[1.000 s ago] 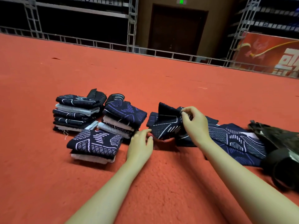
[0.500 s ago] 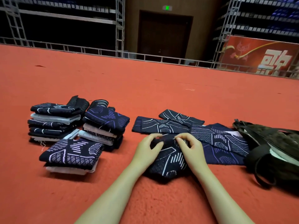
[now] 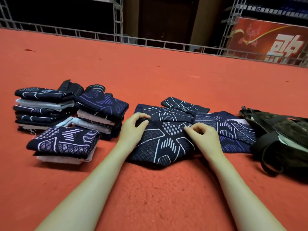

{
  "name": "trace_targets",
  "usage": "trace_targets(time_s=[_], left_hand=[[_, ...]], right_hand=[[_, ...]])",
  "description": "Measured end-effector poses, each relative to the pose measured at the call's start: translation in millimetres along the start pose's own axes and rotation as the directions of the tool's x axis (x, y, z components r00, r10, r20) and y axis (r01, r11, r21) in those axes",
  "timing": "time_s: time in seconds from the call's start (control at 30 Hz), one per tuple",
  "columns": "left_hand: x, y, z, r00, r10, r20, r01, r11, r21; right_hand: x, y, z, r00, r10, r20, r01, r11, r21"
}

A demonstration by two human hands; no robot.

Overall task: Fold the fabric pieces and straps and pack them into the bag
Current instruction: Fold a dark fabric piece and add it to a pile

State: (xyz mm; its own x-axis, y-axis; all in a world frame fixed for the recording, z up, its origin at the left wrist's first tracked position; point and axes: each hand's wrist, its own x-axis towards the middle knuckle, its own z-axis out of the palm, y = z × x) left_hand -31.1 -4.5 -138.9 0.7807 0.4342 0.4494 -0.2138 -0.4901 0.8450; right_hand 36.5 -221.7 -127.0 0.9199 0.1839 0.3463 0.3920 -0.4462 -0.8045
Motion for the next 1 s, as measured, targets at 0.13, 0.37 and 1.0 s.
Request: trace_targets(time_s=[0.13,0.37,1.0], left_hand=[[-0.9,0.4,-4.0,0.997,-0.029,-0.065,0.029,1.000,-0.005],[0.1,-1.4,-6.5,0.982,-0.118,-0.146,0.111,0.992,-0.059],[-7.4,-9.0,10.6,0.995,-0.090,-0.050,0.102,0.918,0.384]], right_hand=[[-2.8,-5.2,-5.3,0.975,0.187,0.118,-0.221,0.829,0.514],[-8.9,1.0,-0.9,0.950,0.113,0.291,-0.226,0.892,0.391],[2.6,14.7,0.8,0.970,0.218,0.105,-0.200,0.967,-0.156]])
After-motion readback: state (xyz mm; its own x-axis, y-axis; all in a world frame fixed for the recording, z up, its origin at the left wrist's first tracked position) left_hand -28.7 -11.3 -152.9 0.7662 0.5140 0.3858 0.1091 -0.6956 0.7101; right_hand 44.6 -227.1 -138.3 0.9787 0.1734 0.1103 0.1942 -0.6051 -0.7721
